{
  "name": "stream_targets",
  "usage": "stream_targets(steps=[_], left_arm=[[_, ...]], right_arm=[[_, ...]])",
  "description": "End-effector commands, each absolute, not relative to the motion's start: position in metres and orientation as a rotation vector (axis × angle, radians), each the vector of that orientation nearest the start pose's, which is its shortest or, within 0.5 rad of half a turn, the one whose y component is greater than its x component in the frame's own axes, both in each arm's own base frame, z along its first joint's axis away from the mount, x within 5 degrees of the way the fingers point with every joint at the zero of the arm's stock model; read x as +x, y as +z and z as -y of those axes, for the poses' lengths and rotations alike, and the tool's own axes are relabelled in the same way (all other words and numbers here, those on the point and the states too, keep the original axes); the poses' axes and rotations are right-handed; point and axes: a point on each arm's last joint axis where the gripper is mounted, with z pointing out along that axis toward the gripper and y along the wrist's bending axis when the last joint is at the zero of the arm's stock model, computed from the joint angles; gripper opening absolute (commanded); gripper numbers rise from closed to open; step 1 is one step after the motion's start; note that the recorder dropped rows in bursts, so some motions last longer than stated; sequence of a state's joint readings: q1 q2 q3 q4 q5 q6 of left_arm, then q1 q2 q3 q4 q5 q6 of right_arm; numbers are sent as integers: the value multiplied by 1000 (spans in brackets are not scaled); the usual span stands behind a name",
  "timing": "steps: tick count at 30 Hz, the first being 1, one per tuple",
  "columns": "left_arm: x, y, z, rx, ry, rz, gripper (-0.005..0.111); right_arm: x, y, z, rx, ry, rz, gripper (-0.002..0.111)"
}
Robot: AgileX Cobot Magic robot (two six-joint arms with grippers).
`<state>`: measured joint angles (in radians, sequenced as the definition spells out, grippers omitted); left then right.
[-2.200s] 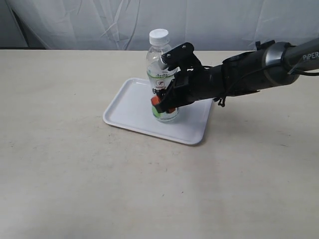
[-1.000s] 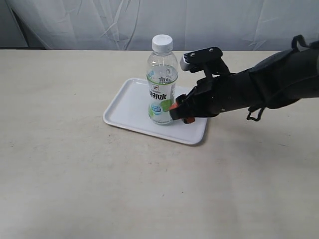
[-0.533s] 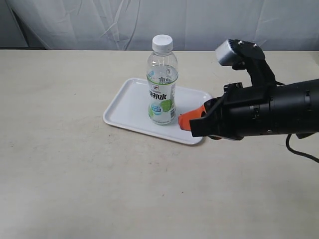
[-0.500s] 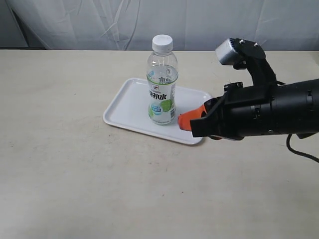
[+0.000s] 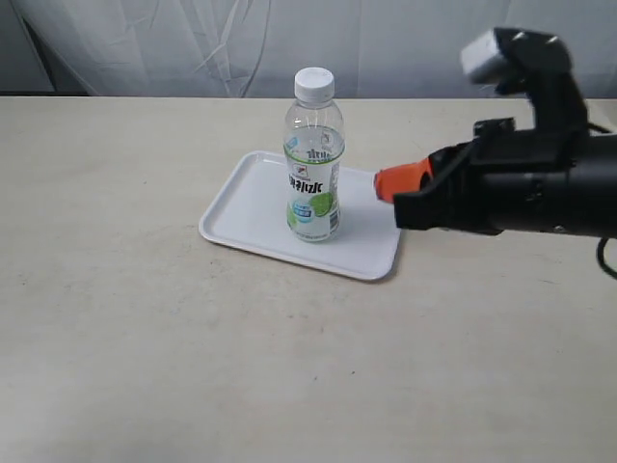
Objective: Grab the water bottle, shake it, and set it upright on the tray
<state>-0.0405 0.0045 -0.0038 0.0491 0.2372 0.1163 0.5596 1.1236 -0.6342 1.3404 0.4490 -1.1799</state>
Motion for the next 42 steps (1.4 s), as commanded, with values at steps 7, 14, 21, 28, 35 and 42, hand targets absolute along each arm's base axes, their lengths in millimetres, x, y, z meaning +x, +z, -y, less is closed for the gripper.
stream_targets(steps=[7, 14, 21, 28, 35, 42], left_arm=[[55, 192, 1, 163, 96, -1715, 0], [55, 192, 1, 163, 96, -1715, 0], [55, 192, 1, 163, 96, -1715, 0], [55, 192, 1, 163, 96, -1715, 0], [55, 192, 1, 165, 97, -1715, 0], [55, 192, 1, 163, 96, -1715, 0]], right_arm=[[125, 286, -59, -357, 556, -1824, -1], [91, 234, -29, -112, 373, -1791, -1], [73, 199, -15, 156, 402, -1716, -1], [64, 207, -12, 144, 370, -1587, -1], [55, 213, -12, 113, 376, -1496, -1], [55, 213, -14, 93, 394, -1500, -1]])
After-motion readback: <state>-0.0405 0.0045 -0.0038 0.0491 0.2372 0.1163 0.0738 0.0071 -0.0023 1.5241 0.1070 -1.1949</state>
